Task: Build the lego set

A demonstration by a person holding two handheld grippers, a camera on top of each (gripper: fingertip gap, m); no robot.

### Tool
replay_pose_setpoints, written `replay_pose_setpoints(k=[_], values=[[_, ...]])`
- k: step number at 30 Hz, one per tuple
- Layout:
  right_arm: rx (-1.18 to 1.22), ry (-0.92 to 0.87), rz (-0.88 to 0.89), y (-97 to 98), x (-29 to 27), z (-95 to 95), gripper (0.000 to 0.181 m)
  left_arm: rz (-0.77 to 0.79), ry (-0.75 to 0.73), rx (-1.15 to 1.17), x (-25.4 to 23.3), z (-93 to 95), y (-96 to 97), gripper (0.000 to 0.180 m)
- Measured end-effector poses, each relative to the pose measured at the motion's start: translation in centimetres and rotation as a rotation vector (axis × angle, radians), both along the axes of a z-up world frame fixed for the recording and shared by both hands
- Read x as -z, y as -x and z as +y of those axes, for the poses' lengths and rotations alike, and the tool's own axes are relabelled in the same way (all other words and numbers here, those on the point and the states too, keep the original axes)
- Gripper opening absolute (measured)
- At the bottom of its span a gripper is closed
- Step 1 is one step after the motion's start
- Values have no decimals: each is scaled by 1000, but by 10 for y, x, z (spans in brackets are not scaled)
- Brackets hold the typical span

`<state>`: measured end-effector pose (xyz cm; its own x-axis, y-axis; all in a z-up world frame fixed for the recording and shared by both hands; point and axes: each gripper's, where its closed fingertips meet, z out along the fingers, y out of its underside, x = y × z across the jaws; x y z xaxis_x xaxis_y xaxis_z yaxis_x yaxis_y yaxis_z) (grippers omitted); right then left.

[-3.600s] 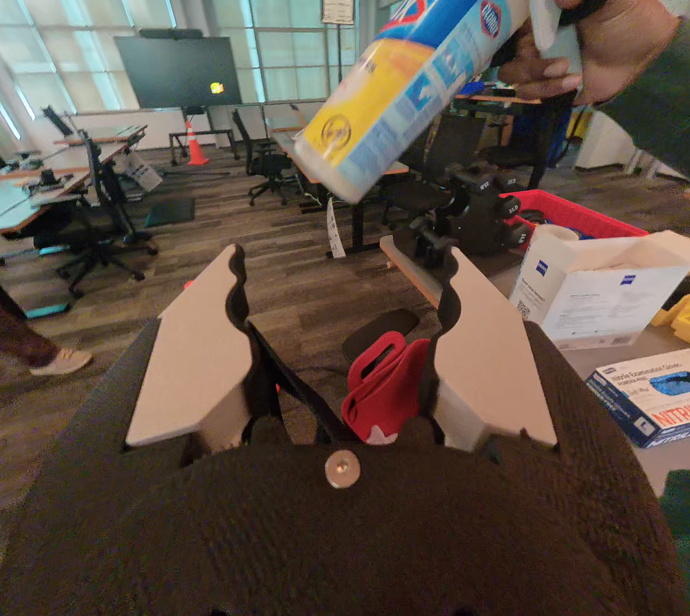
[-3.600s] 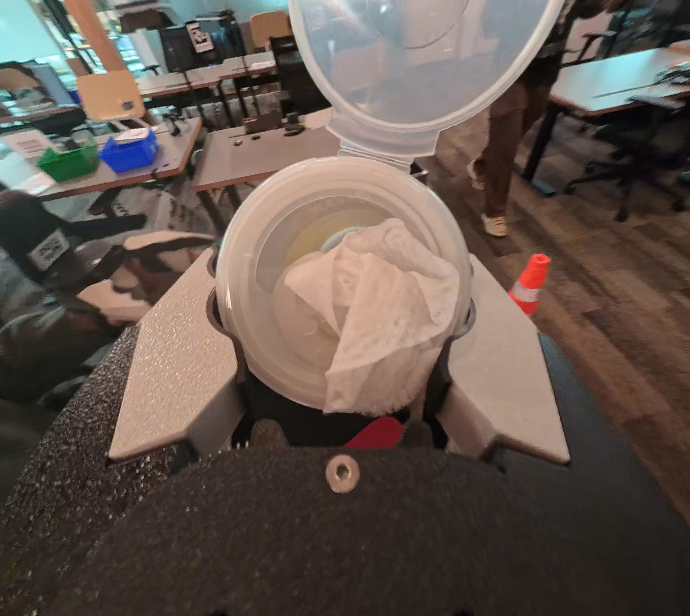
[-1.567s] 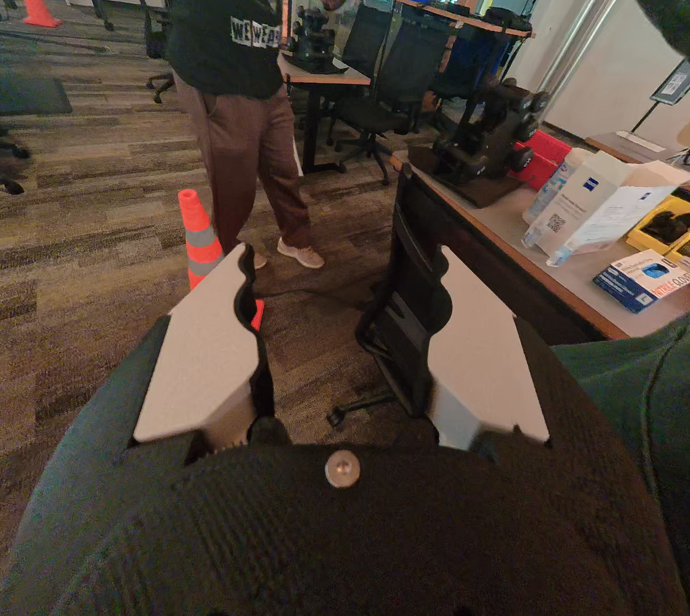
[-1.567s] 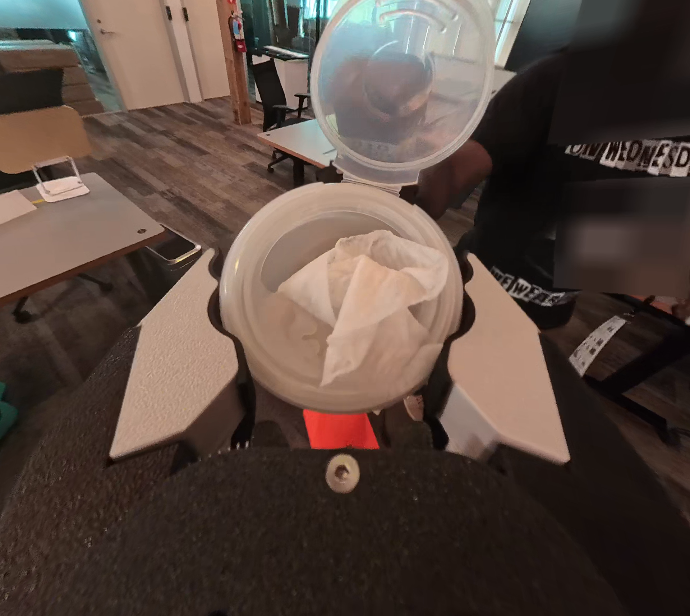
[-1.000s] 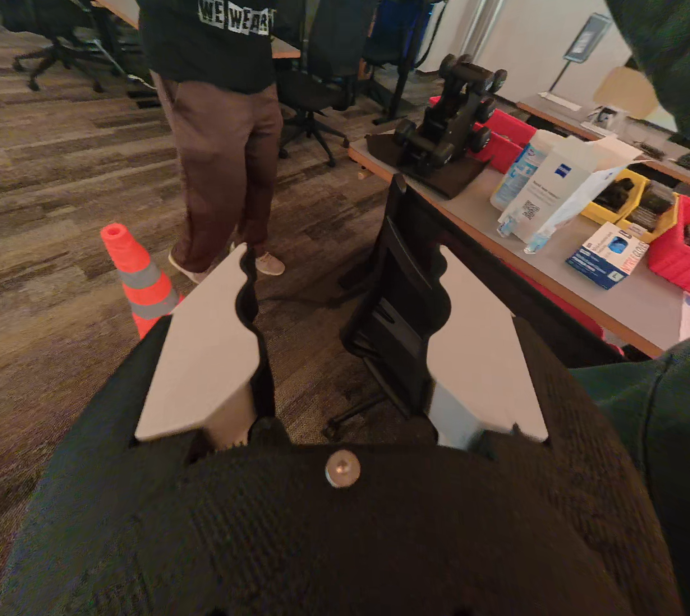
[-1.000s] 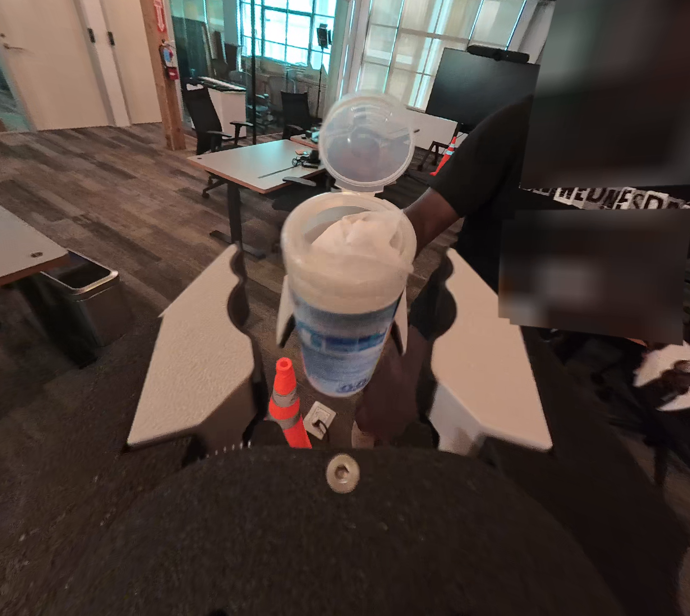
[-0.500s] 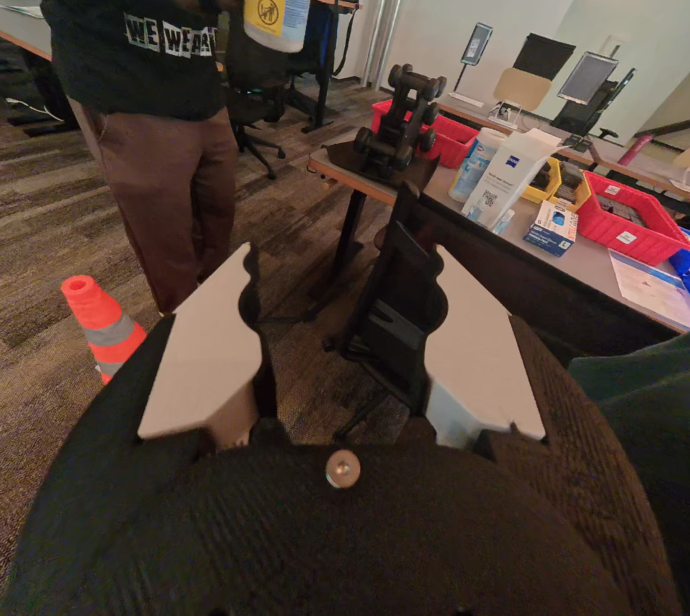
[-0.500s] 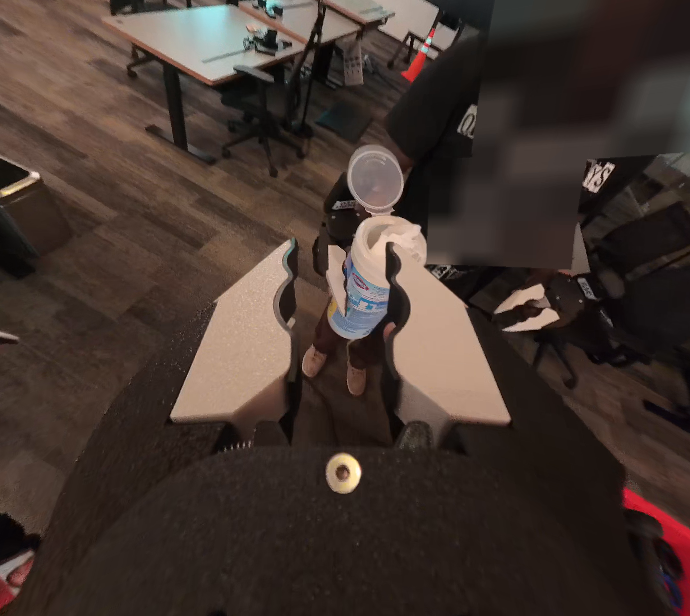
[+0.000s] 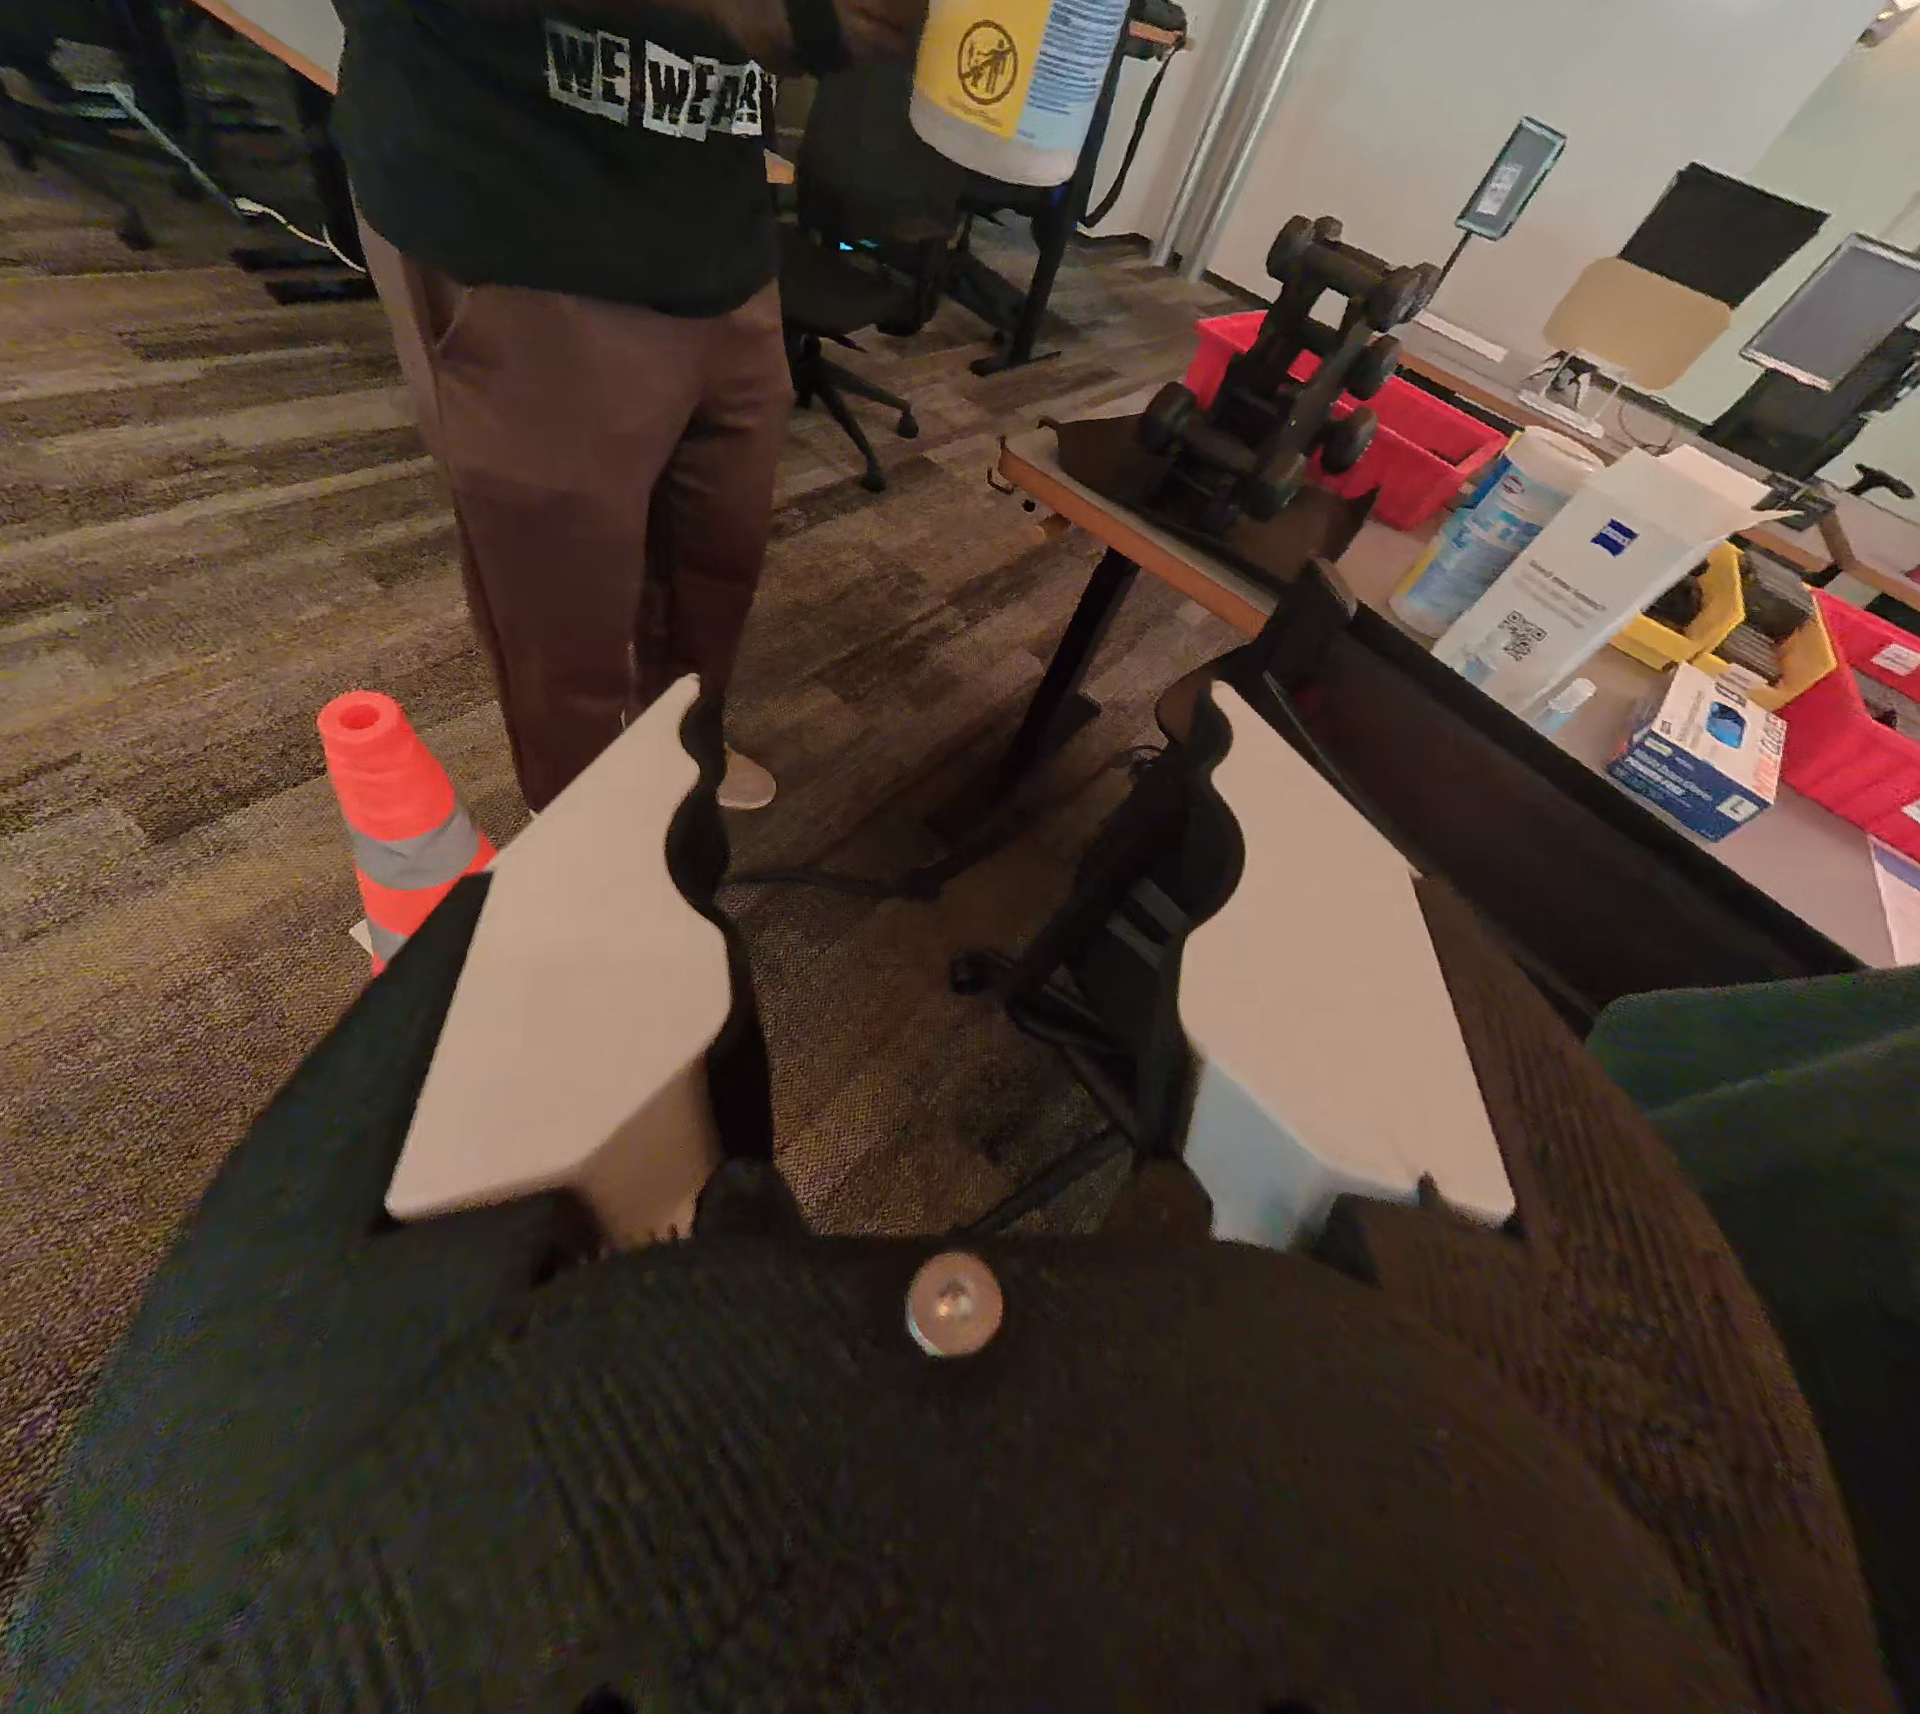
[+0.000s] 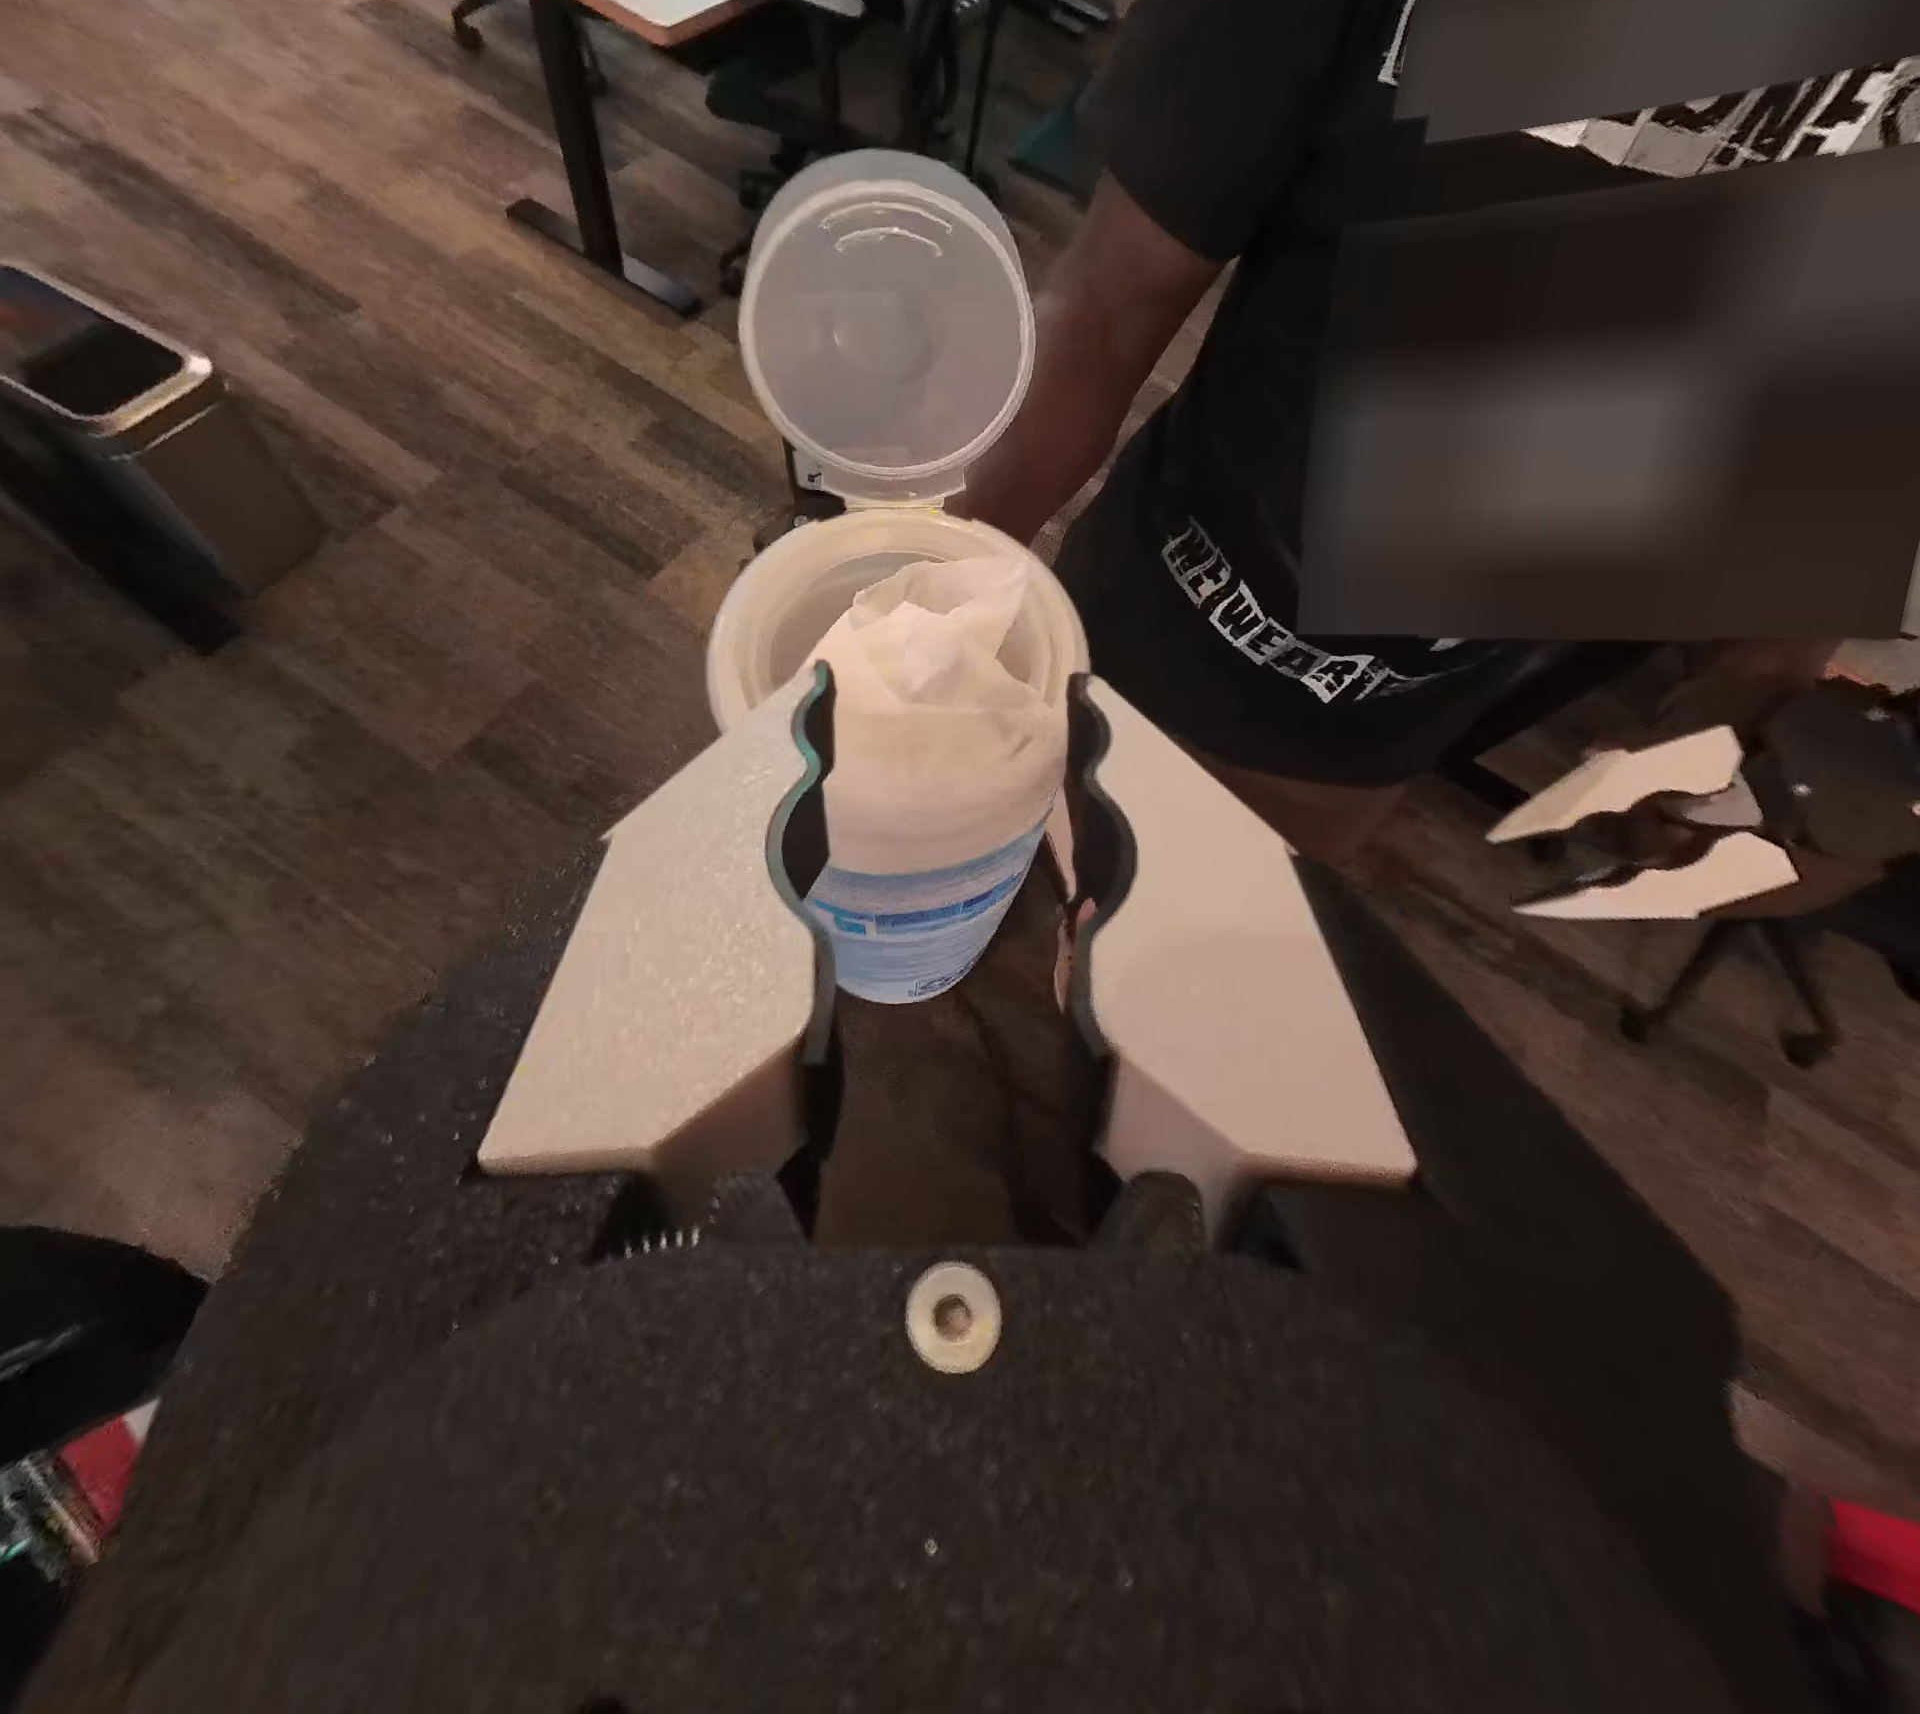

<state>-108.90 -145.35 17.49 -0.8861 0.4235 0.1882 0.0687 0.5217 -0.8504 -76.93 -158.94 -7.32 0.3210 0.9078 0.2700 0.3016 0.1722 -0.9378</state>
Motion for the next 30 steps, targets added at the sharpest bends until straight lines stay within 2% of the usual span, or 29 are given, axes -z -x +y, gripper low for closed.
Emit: replay_pose_setpoints(k=[2,4,24,30], values=[[-23,-18,-12,3,7,-6,37,-7,9,-2,3,0,6,88],[-28,-29,27,9,7,-8,0,-5,14,-4,2,-1,11,88],[-81,-47,249,-1,-125,-1,0,18,6,80,4,24,30,86],[-89,-39,290,-2,-144,1,0,8,10,98,6,32,36,85]])
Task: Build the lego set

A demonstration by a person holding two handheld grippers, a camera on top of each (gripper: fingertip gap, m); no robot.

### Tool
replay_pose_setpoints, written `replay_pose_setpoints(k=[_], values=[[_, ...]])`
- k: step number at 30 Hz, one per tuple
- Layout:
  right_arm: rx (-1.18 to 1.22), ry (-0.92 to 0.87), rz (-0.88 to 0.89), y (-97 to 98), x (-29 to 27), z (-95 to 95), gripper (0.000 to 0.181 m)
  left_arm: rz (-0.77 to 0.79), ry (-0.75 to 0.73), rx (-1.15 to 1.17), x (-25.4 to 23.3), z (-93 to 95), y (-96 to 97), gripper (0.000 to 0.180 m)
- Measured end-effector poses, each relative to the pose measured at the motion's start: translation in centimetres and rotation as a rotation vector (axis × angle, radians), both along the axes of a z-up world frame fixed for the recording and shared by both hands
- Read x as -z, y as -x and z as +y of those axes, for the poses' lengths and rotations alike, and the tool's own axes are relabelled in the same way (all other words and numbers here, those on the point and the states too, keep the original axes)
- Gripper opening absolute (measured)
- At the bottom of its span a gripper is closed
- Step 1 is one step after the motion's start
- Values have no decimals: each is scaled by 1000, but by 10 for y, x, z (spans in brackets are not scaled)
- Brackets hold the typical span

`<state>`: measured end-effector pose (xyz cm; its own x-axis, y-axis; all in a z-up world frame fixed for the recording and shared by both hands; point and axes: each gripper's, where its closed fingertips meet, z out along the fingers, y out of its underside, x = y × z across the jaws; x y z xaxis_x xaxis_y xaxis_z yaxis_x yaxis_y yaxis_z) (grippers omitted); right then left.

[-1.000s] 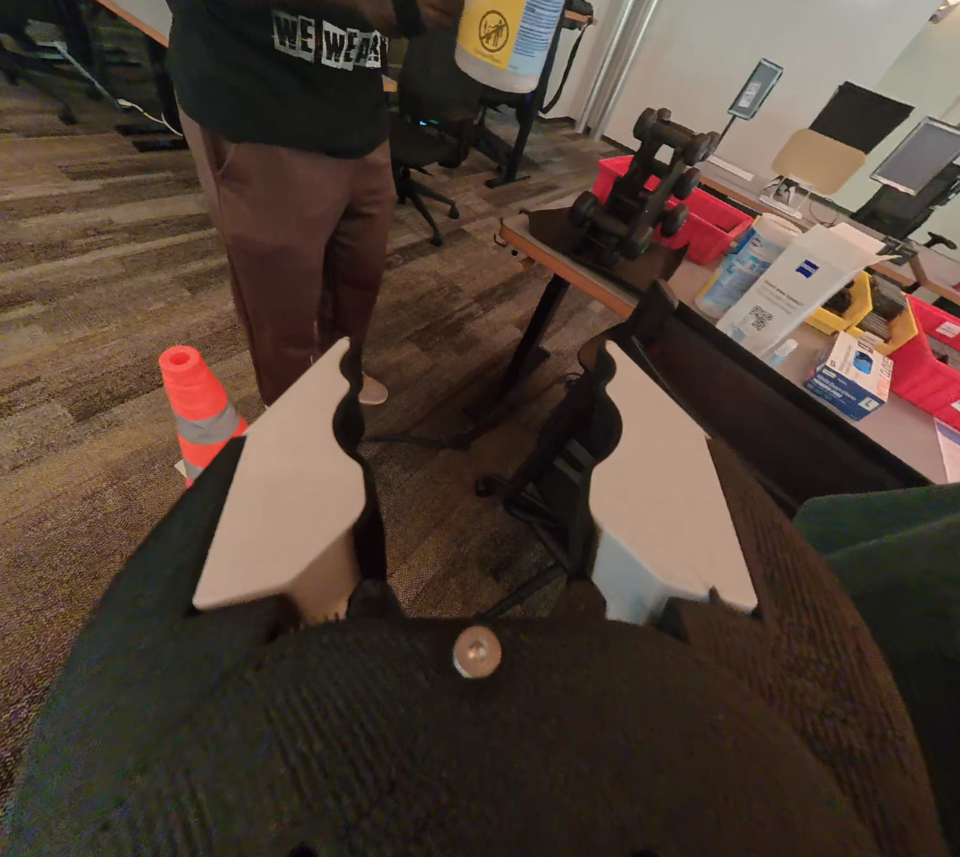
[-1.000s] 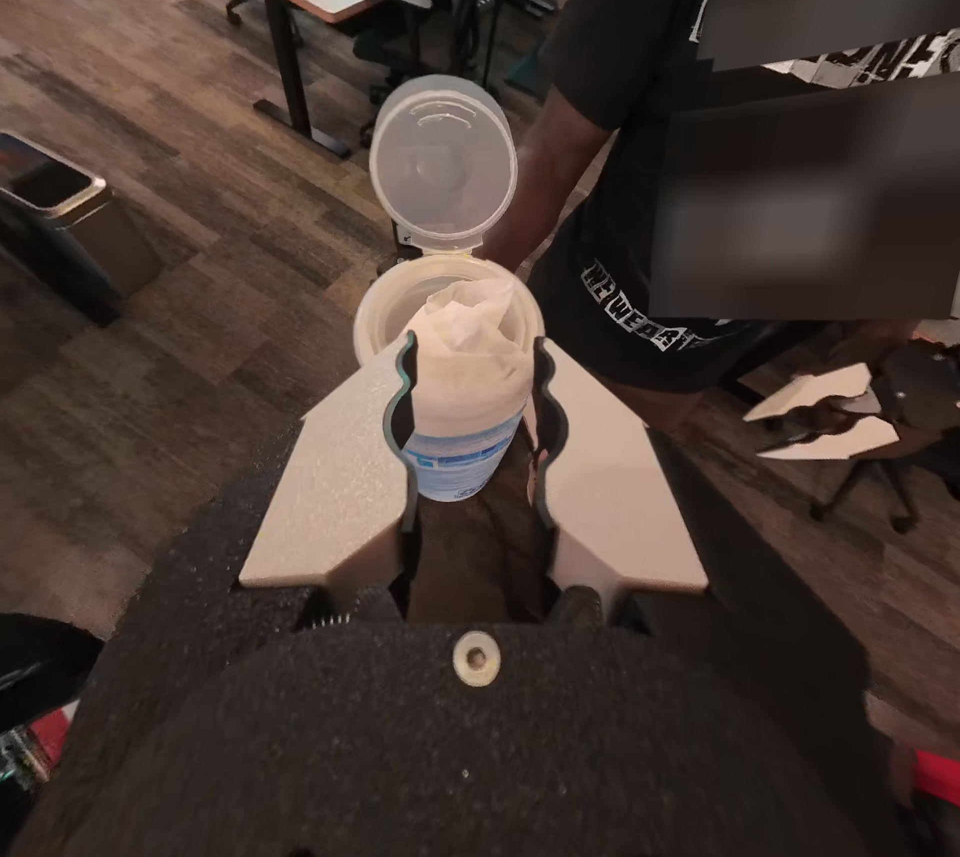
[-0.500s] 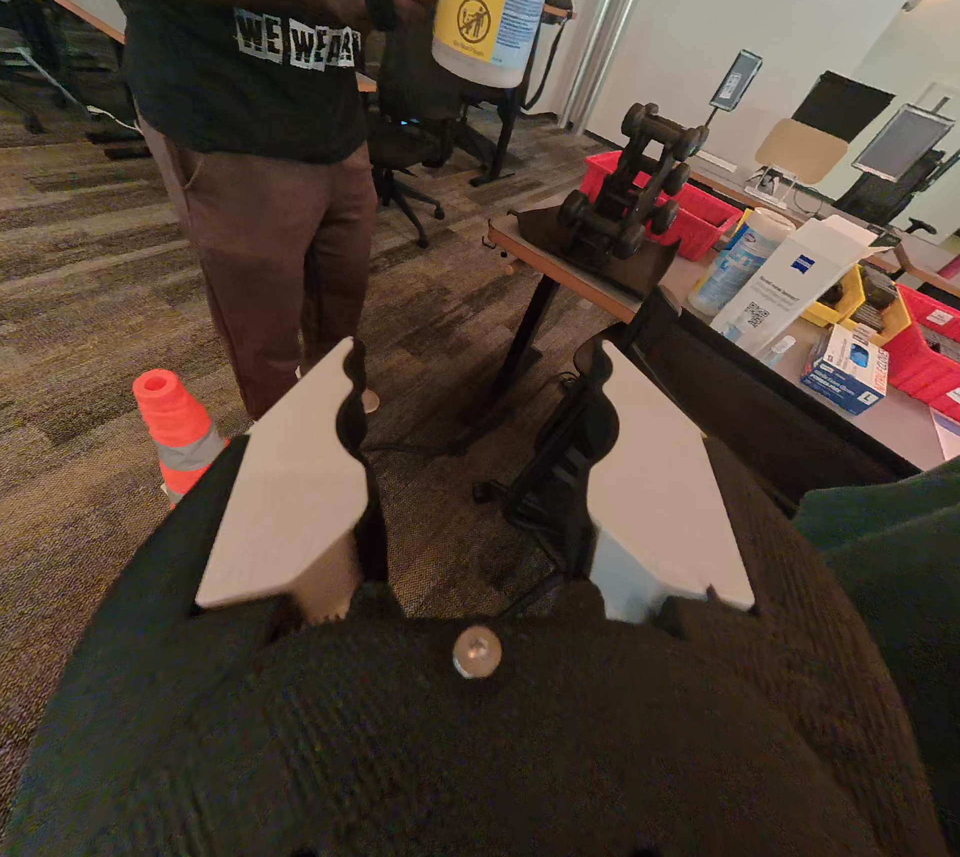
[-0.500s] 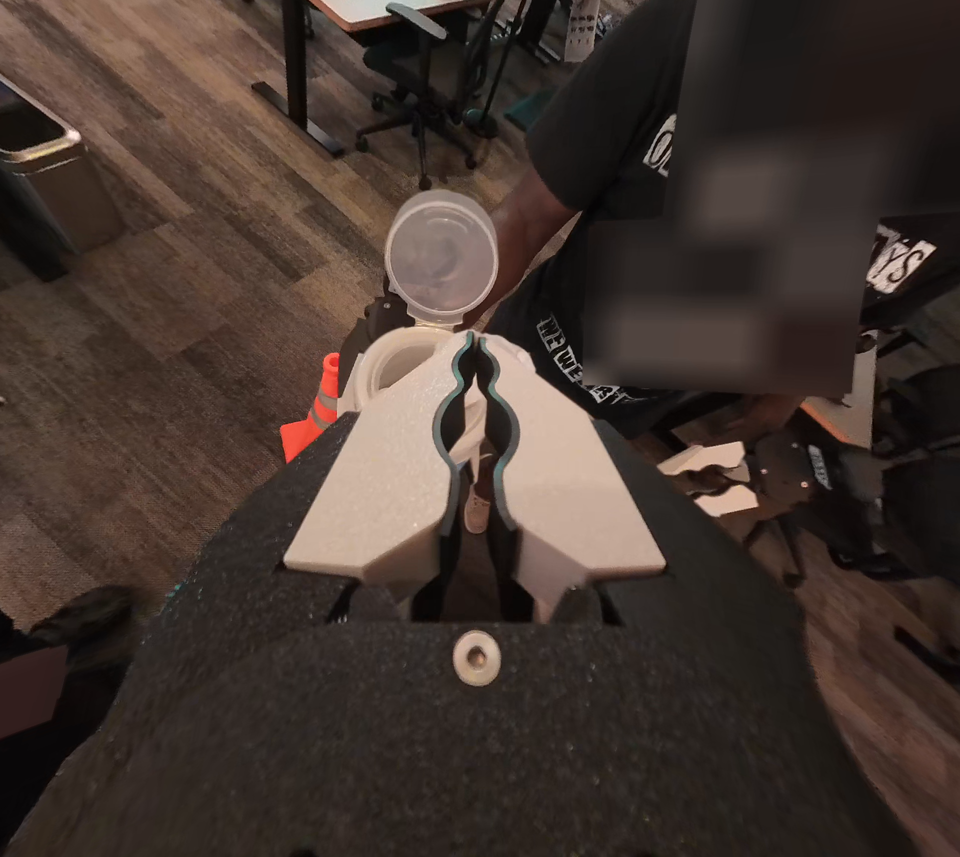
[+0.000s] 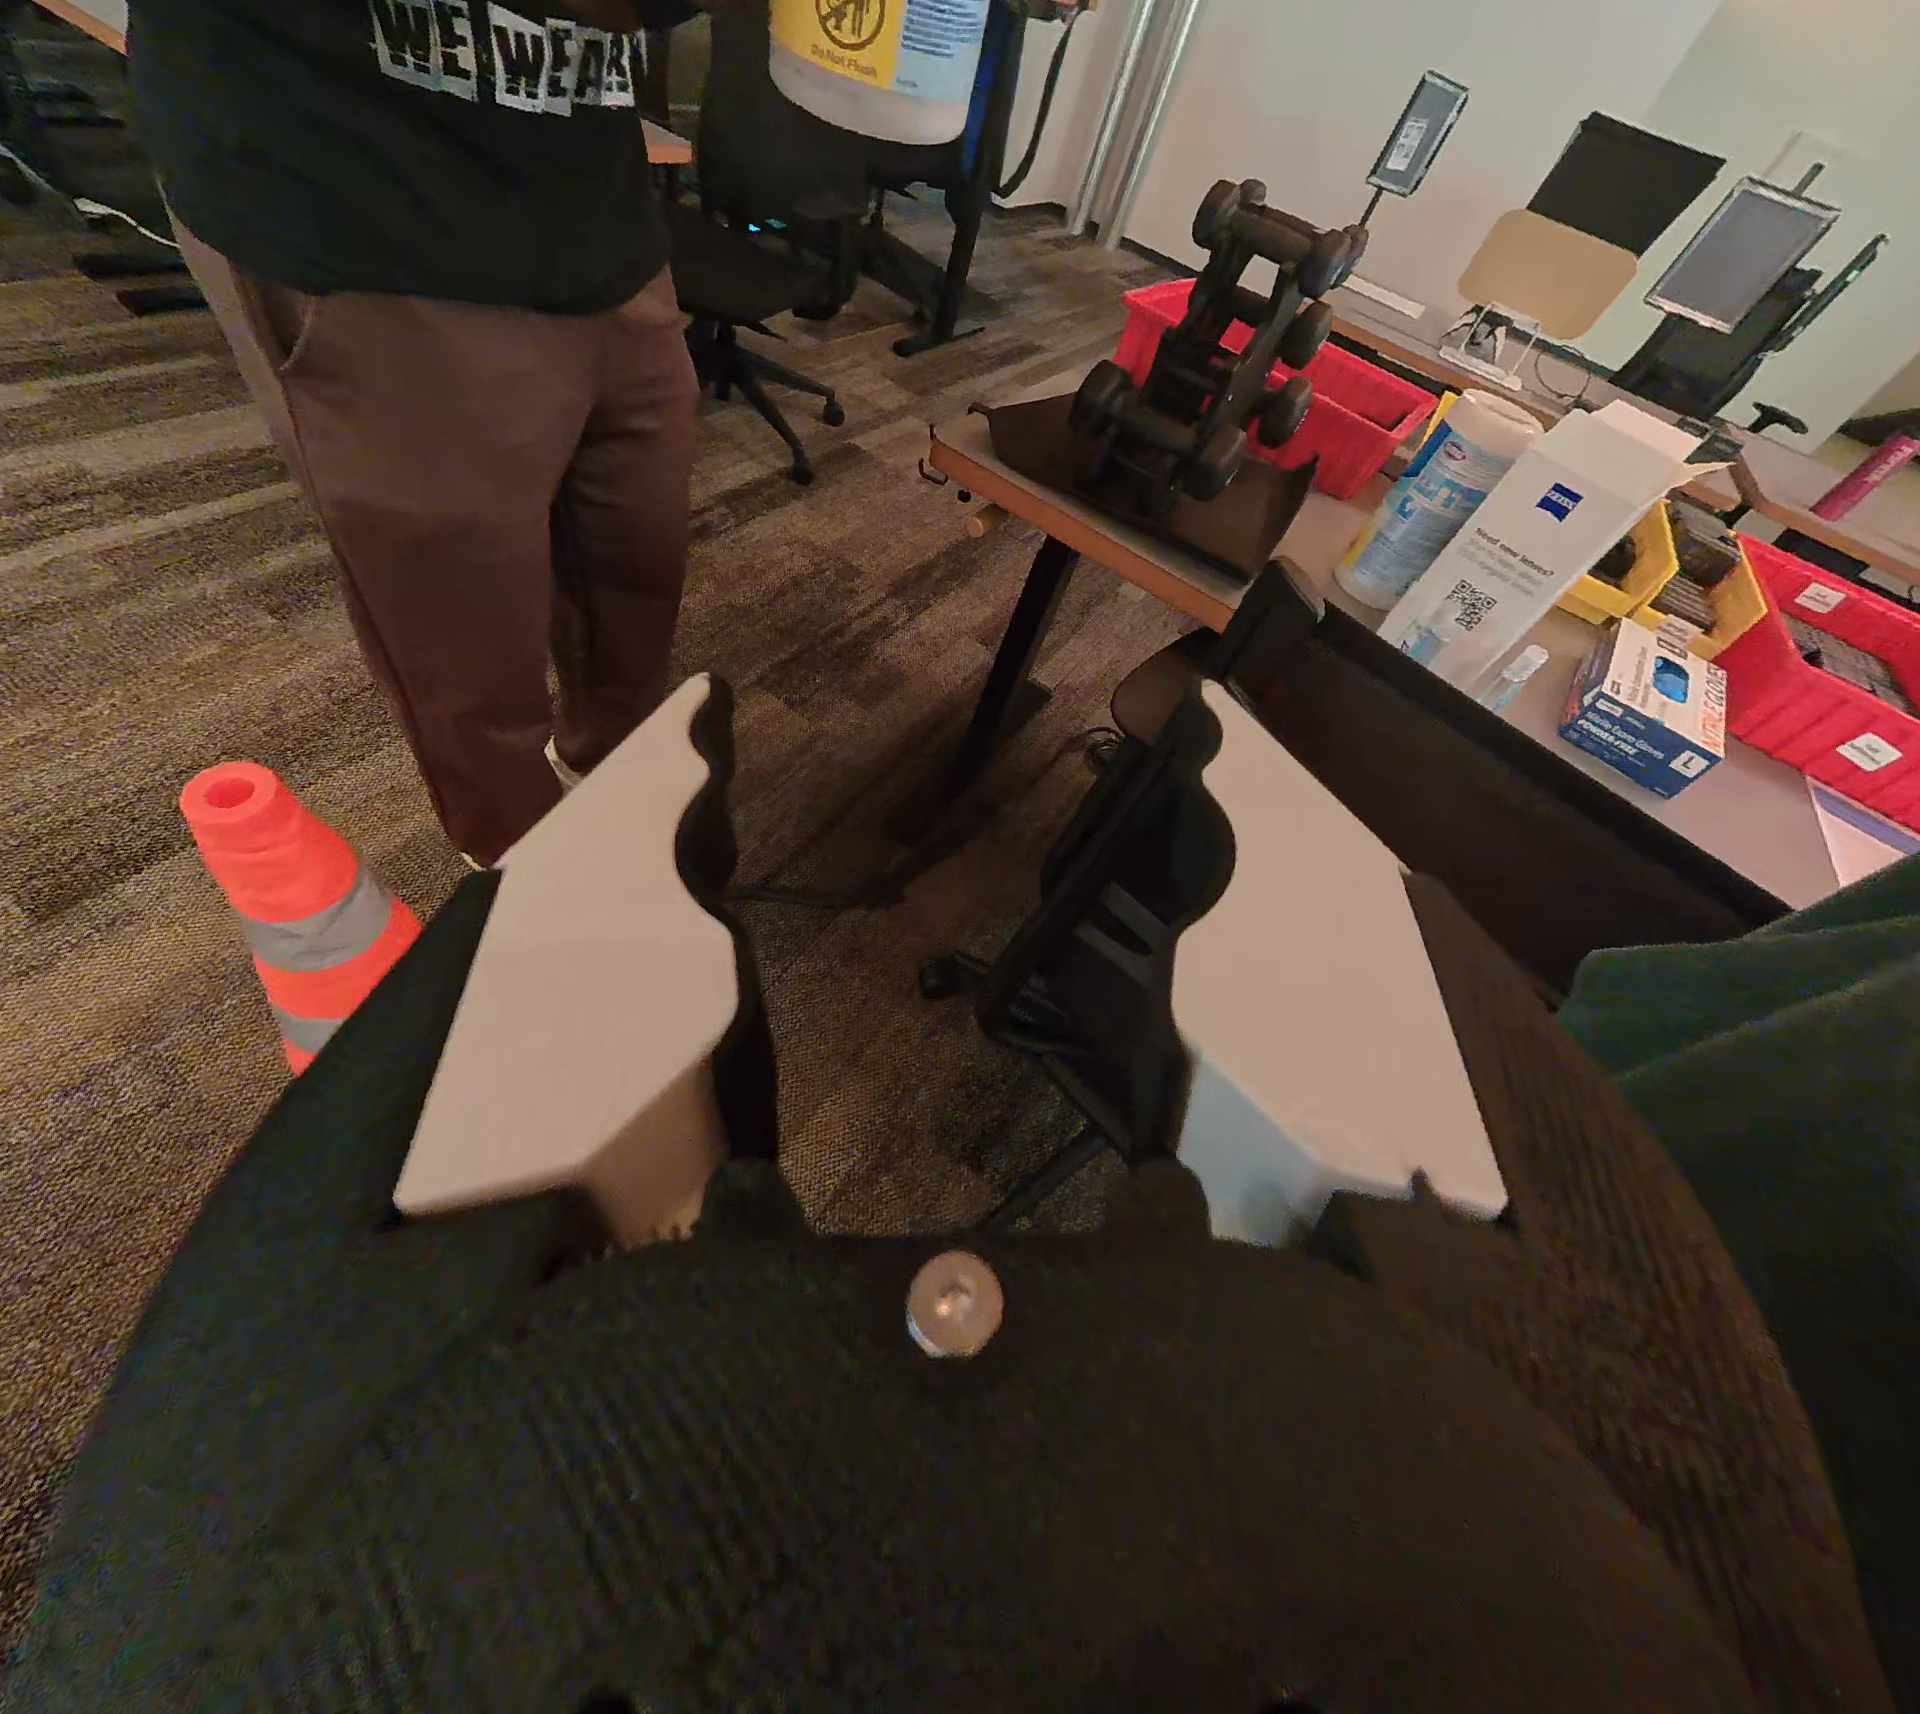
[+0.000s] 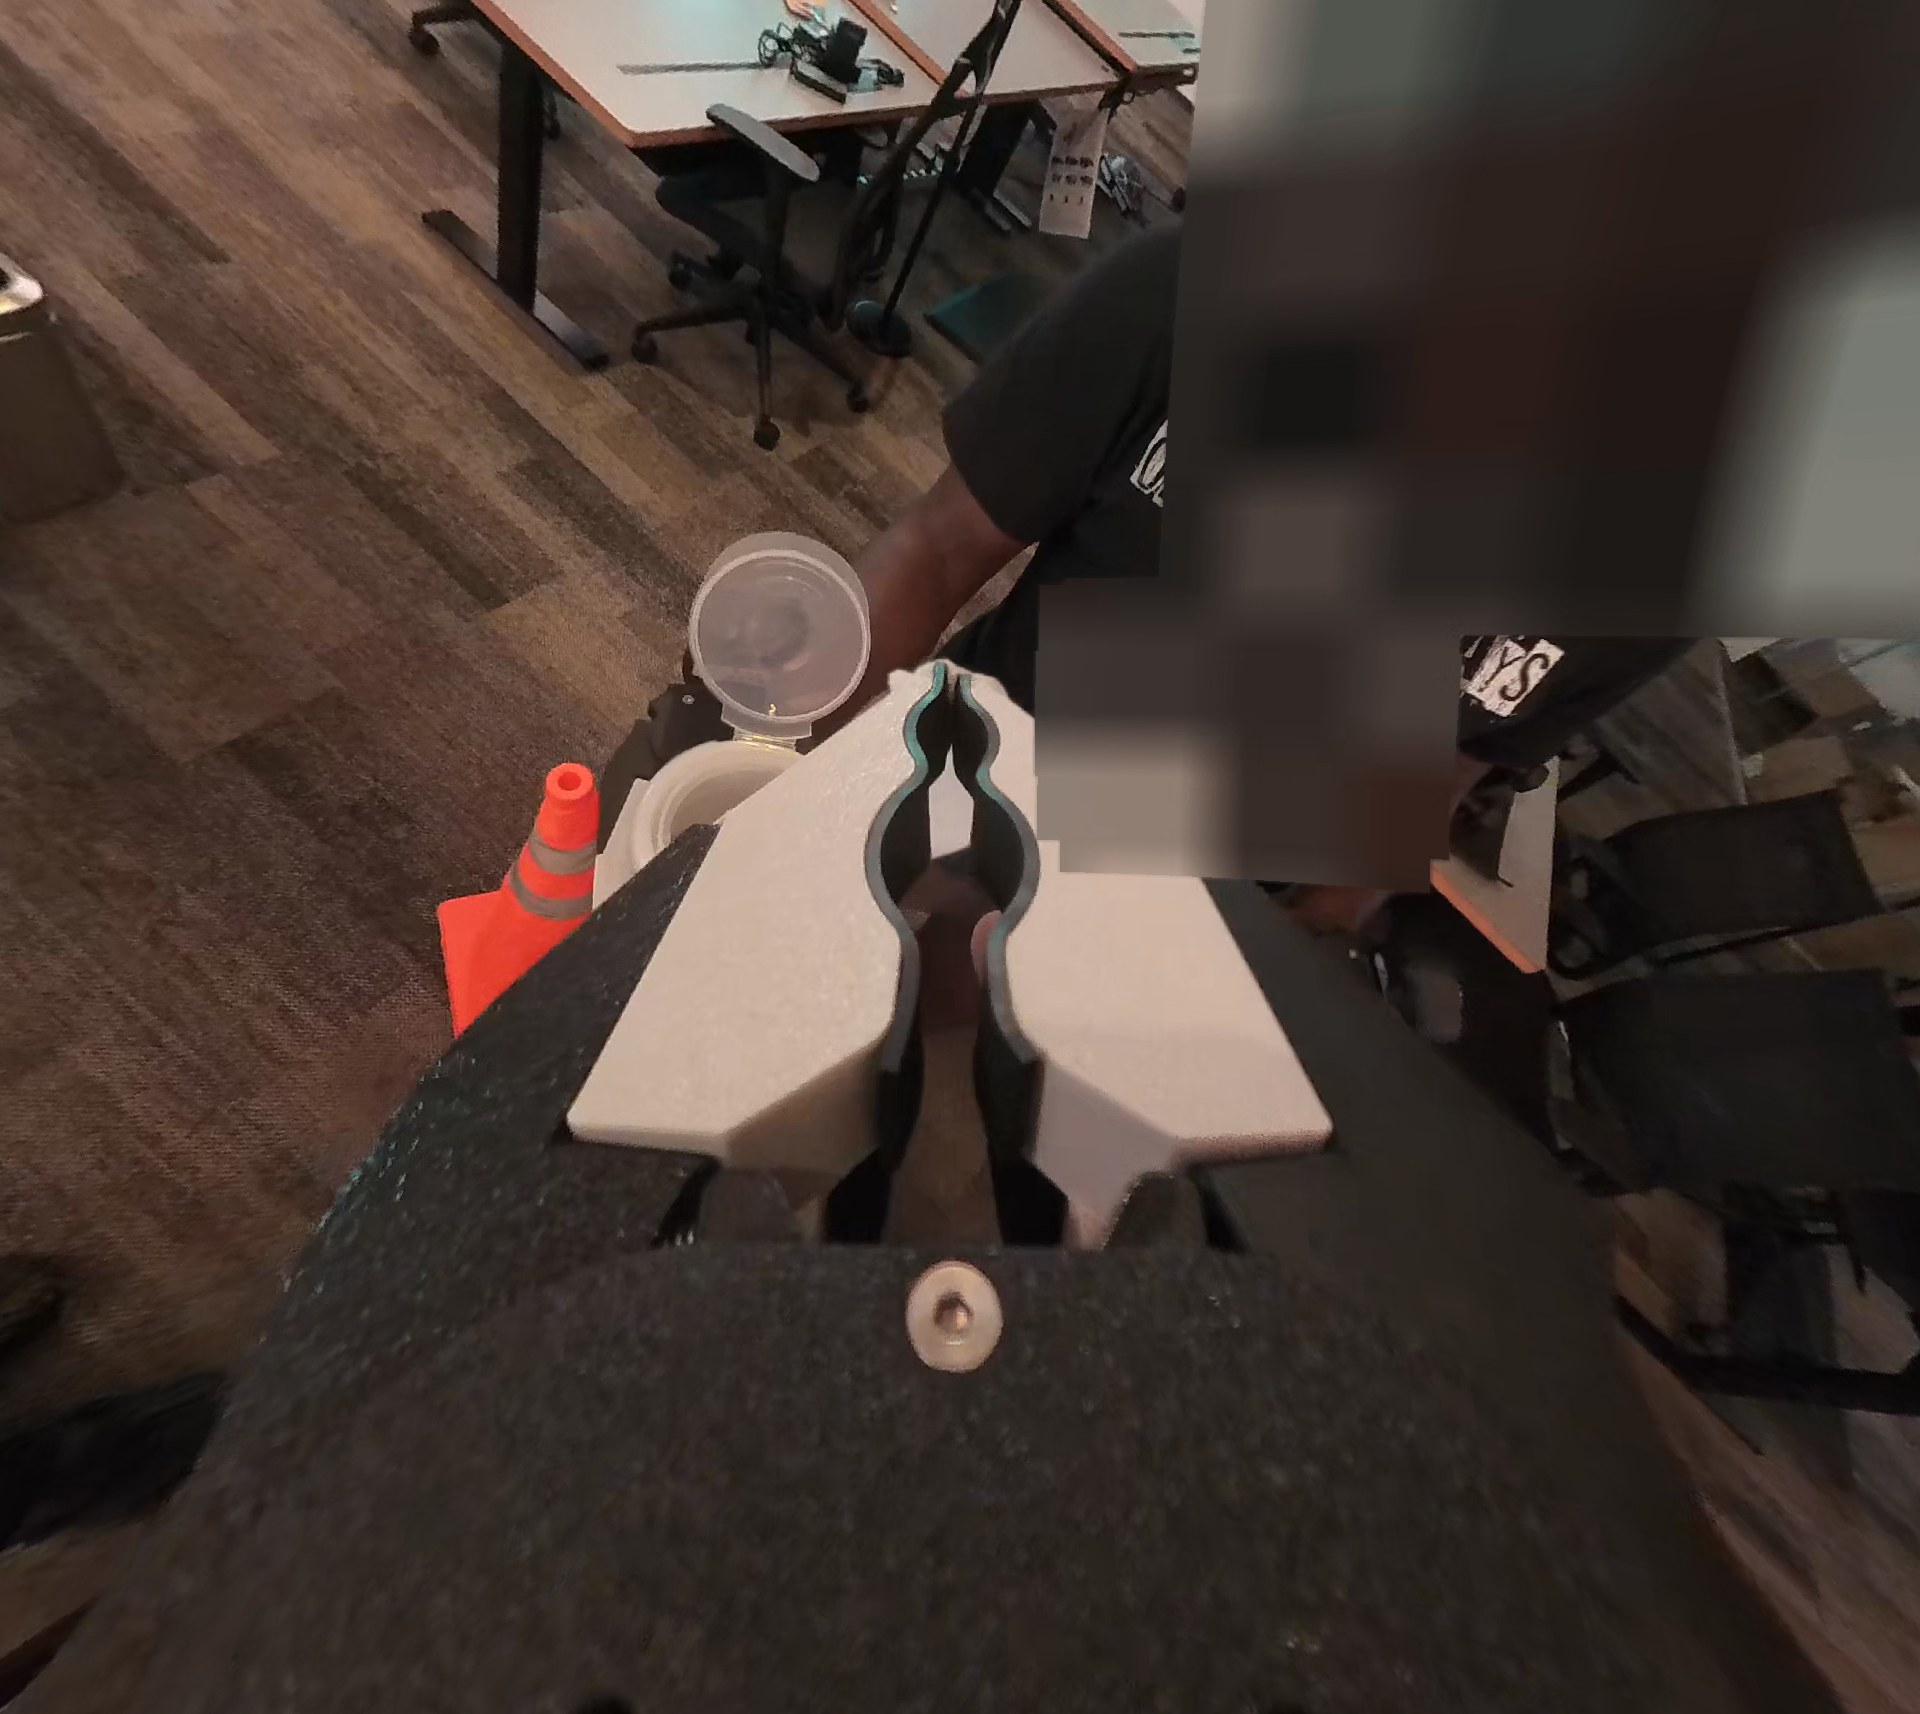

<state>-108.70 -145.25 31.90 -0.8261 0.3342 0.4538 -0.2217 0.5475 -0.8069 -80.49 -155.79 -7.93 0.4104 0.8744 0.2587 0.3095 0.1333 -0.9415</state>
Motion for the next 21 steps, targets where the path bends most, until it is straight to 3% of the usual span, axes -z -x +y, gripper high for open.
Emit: replay_pose_setpoints(k=[13,17,21], values=[[-109,85,49,-22,-27,4,0,59,21,54,-26,33,40,72],[-98,91,77,-23,-29,4,0,130,32,113,-57,31,73,55],[-47,91,71,-27,-32,7,0,272,36,252,-124,34,129,38]])
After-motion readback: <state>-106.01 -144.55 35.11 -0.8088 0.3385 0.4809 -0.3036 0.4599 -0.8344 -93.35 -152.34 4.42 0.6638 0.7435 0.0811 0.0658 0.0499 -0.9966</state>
